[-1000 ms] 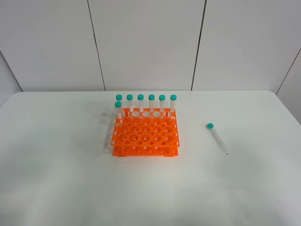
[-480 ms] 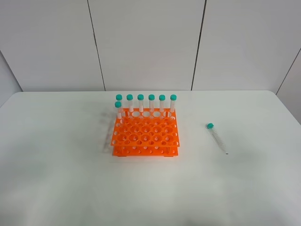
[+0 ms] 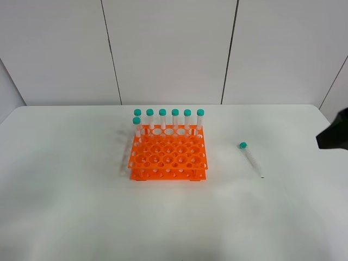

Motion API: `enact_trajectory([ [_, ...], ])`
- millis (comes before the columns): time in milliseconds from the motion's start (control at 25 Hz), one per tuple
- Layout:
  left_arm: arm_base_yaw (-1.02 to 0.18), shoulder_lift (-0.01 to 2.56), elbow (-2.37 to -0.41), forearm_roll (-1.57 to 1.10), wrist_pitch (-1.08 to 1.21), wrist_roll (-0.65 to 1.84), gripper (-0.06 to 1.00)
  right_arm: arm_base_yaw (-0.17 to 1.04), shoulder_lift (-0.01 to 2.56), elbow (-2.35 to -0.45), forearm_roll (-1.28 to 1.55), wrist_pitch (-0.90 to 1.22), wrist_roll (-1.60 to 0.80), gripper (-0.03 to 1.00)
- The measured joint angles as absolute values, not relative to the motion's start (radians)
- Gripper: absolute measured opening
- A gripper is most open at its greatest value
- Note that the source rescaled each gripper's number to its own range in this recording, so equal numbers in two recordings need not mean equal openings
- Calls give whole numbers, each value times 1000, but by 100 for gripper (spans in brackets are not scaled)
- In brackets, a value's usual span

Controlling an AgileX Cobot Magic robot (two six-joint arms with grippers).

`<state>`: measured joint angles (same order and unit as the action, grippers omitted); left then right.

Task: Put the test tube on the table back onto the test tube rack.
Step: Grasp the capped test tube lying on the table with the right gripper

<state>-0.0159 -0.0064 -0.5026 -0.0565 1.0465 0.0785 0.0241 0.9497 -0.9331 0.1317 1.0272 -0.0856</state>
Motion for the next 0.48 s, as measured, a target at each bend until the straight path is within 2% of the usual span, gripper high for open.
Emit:
enact_trajectory([
  [200, -16, -6, -503, -56, 1046, 78, 100, 24, 1352, -1152, 133, 1093, -86, 100],
  [480, -16, -6, -503, -56, 1046, 78, 100, 68, 1679, -1316, 117, 1050, -108, 100],
])
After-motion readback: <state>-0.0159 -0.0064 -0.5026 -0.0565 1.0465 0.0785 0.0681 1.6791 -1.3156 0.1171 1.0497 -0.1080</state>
